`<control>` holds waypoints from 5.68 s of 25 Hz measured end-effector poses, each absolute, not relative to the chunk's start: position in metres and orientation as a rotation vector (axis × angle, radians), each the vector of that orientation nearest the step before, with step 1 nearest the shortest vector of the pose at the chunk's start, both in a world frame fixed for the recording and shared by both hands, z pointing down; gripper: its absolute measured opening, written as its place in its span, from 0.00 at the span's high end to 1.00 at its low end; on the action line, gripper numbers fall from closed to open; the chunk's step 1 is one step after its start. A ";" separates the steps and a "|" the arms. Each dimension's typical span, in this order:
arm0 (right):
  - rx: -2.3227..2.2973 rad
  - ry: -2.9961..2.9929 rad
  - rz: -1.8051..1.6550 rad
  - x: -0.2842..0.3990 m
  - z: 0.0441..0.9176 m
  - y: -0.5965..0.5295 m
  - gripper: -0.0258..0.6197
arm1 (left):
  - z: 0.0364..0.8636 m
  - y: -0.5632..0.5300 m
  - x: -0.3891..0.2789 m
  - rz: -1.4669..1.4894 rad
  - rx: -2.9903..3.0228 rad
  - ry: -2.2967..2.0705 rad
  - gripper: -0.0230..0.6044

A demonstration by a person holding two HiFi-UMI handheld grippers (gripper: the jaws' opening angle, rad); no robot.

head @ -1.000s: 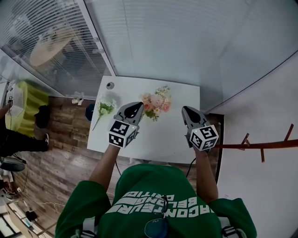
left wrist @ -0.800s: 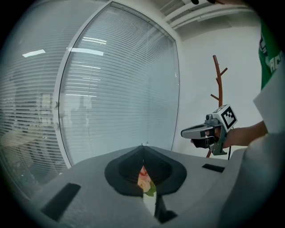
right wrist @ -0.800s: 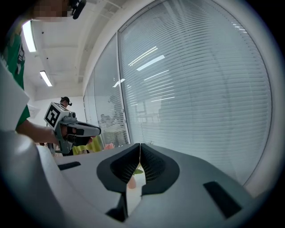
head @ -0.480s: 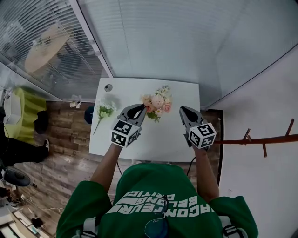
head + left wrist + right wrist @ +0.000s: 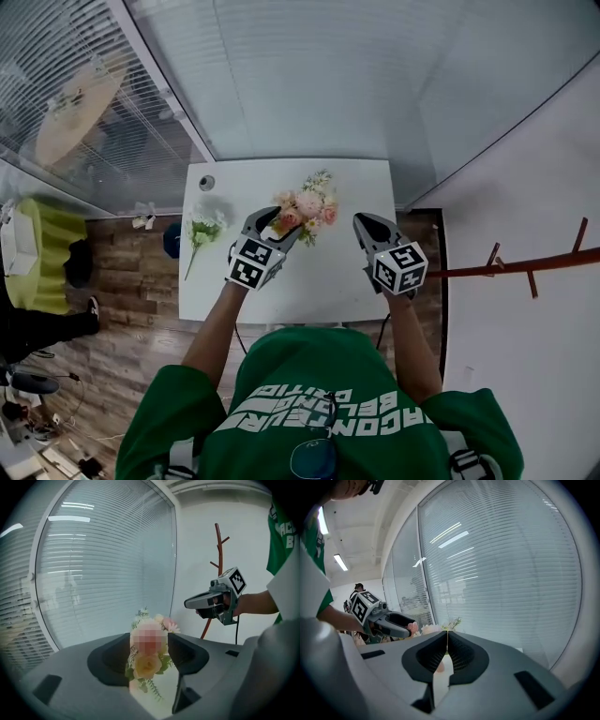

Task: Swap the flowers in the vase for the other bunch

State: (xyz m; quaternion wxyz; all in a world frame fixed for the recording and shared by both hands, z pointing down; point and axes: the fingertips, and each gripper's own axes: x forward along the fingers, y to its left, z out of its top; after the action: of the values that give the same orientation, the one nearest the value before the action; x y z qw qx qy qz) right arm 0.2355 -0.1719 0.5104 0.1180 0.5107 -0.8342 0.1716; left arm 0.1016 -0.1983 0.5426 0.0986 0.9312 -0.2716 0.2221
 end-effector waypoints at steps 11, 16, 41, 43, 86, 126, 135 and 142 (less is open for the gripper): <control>1.521 -2.388 0.534 0.241 0.522 -0.167 0.94 | 0.560 -0.211 0.105 0.729 2.743 -0.839 0.71; 1.518 -2.385 0.542 0.240 0.526 -0.167 0.94 | 0.560 -0.213 0.105 0.705 2.748 -0.843 0.80; 1.548 -2.400 0.518 0.241 0.517 -0.160 0.94 | 0.485 -0.206 0.096 0.455 2.829 -0.868 0.85; 1.554 -2.404 0.511 0.242 0.514 -0.160 0.94 | 0.475 -0.206 0.097 0.436 2.840 -0.870 0.85; 1.836 -2.284 0.539 0.359 0.496 -0.083 0.94 | 0.458 -0.159 0.261 0.392 2.978 -0.476 0.86; 1.871 -2.154 0.815 0.436 0.586 -0.019 0.94 | 0.663 -0.108 0.363 0.788 2.786 -0.262 0.86; 1.856 -2.137 0.844 0.435 0.597 -0.015 0.94 | 0.706 -0.092 0.355 0.933 2.714 -0.257 0.85; 1.842 -2.143 0.847 0.433 0.598 -0.014 0.94 | 0.718 -0.086 0.349 0.994 2.681 -0.272 0.73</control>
State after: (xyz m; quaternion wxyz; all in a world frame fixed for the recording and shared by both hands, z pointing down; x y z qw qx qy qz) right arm 0.4331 -0.0139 0.5984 0.0954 0.6216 -0.7231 0.2858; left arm 0.3487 -0.0857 0.7178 0.1342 0.9249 -0.0938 0.3431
